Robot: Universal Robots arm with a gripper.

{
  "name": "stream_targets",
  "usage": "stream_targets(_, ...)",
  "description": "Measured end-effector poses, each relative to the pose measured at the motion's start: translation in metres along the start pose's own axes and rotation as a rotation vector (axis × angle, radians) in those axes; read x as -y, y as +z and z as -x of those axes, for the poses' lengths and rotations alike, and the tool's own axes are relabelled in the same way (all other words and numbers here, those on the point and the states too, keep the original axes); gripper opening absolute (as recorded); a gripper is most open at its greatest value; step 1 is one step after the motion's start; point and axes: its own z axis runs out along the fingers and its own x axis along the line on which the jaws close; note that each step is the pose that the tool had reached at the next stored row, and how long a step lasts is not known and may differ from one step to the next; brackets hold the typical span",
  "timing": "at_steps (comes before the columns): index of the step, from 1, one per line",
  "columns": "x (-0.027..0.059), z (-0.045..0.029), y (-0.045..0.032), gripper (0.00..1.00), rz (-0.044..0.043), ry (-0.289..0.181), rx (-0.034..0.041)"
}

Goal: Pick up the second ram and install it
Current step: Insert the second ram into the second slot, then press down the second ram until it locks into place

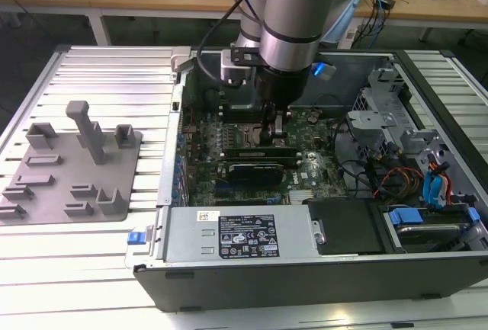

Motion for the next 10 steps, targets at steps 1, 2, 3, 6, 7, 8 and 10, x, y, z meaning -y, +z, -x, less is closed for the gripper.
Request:
stream_targets(1,0.0002,0.0,0.0,0.08,0.0,0.0,0.0)
stream_targets(2,0.0004,0.0,0.0,0.08,0.0,0.0,0.0)
stream_targets(3,0.001,0.0,0.0,0.08,0.0,0.0,0.0)
stream_targets(6,0.0019,0.0,-0.0001,0.08,0.0,0.0,0.0)
stream_targets(7,0.0021,0.0,-0.0001,0.08,0.0,0.0,0.0)
stream_targets(8,0.0023,0.0,-0.0001,0.08,0.0,0.0,0.0)
stream_targets(10,0.0028,0.0,-0.0001,0.08,0.0,0.0,0.0)
